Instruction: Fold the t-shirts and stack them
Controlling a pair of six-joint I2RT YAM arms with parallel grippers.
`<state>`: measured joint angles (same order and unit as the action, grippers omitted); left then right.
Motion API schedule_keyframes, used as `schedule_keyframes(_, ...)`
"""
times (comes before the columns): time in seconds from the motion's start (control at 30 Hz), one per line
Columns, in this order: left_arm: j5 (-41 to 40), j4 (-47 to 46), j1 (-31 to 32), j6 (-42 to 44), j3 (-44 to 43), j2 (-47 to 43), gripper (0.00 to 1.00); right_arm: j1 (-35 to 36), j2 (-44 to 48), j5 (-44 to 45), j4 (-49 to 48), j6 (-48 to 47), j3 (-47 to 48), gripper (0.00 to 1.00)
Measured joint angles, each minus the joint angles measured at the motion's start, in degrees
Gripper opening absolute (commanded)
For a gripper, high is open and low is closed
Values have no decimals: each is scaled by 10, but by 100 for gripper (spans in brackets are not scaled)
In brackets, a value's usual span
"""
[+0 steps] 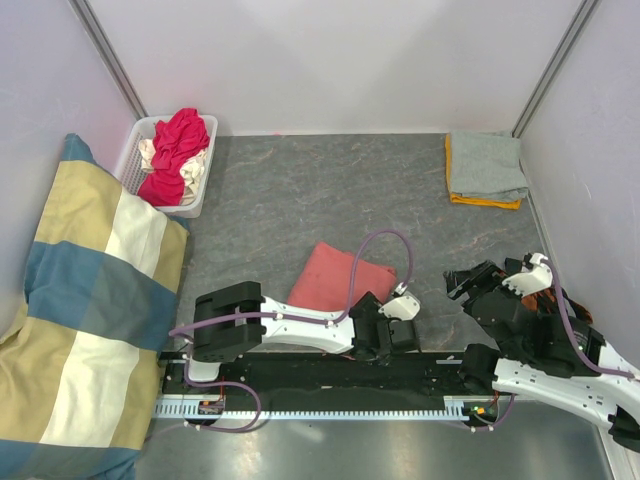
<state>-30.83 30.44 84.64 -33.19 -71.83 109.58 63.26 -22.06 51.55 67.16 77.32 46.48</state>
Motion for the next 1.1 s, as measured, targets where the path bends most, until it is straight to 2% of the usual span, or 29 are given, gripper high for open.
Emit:
schedule_keyframes(0.1,-6,19,0,-10,-16,11,100,0,5,0,6,1,0,80)
schedule_keyframes(0.17,-8,31,1,-18,-24,15,96,0,6,0,9,3,0,80)
schedule_keyframes(0.27,-15,45,2,-29,-29,18,78,0,6,0,10,6,0,80)
schedule_keyframes(0.33,-23,59,2,-39,-29,19,72,0,6,0,10,8,0,80)
schedule_keyframes(0.43,-32,76,3,-51,-29,21,57,0,7,0,10,10,0,80)
schedule_keyframes(0.47,-34,83,3,-55,-29,21,47,0,7,0,10,10,0,80)
schedule_keyframes(0.53,-37,91,3,-62,-25,22,36,0,9,0,10,11,-1,80)
schedule_keyframes(0.57,-39,96,3,-64,-22,22,19,0,10,0,11,11,-2,80)
schedule_keyframes(0.63,-49,103,3,-69,-18,22,2,0,15,0,11,12,-2,81)
schedule_keyframes(0.93,-59,110,6,-83,-11,14,2,0,14,-4,11,18,-23,81)
schedule_keyframes(1.1,-57,132,5,-84,-9,-14,2,0,-8,-20,0,25,-38,85)
